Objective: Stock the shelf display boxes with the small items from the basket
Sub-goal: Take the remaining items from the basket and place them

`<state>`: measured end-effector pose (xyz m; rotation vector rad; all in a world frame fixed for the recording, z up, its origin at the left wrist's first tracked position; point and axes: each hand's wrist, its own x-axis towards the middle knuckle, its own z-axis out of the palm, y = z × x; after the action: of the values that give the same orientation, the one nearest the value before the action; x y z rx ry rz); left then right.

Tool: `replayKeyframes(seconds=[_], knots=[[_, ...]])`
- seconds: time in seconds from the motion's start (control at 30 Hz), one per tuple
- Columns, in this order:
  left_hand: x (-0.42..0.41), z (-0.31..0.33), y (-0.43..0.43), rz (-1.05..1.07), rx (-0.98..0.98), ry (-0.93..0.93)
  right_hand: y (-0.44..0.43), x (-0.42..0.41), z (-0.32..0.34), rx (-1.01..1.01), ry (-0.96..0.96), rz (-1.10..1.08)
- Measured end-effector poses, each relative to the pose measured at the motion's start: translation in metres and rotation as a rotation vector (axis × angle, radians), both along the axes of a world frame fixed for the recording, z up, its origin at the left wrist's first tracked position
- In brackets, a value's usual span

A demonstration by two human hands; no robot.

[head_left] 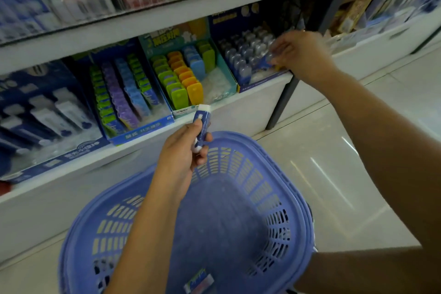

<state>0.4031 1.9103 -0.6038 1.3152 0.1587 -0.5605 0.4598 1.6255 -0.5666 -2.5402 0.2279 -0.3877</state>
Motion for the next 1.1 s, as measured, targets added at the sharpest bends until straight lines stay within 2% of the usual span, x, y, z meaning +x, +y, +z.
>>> replayKeyframes(seconds=[0.13, 0.33, 0.5, 0.67, 0.73, 0.8, 0.9, 0.97, 1.1], knots=[[0.0, -0.008, 0.0, -0.016, 0.023, 0.015, 0.004, 0.011, -0.002, -0.247, 0.045, 0.192], [0.003, -0.015, -0.002, -0.018, -0.011, 0.025, 0.006, 0.028, 0.001, -0.442, 0.09, 0.319], [0.001, -0.014, -0.004, -0.035, -0.074, 0.006, 0.009, 0.027, -0.002, -0.455, 0.095, 0.264], [-0.002, -0.004, 0.007, -0.078, -0.063, -0.125, 0.025, 0.016, 0.002, -0.482, 0.158, 0.209], [-0.002, 0.0, 0.015, -0.075, -0.035, -0.189, 0.044, 0.007, 0.004, -0.389, 0.092, 0.171], [-0.003, 0.004, 0.025, -0.044, -0.019, -0.228, 0.072, -0.007, 0.013, -0.161, 0.077, 0.196], [-0.006, 0.007, 0.044, 0.014, 0.045, -0.287, 0.125, -0.03, 0.029, 0.276, 0.263, 0.394], [-0.008, 0.008, 0.058, 0.043, 0.089, -0.327, 0.157, -0.038, 0.031, 0.375, 0.346, 0.508], [-0.007, 0.013, 0.09, 0.087, 0.162, -0.412, 0.205, -0.038, 0.031, 0.511, 0.298, 0.566]])
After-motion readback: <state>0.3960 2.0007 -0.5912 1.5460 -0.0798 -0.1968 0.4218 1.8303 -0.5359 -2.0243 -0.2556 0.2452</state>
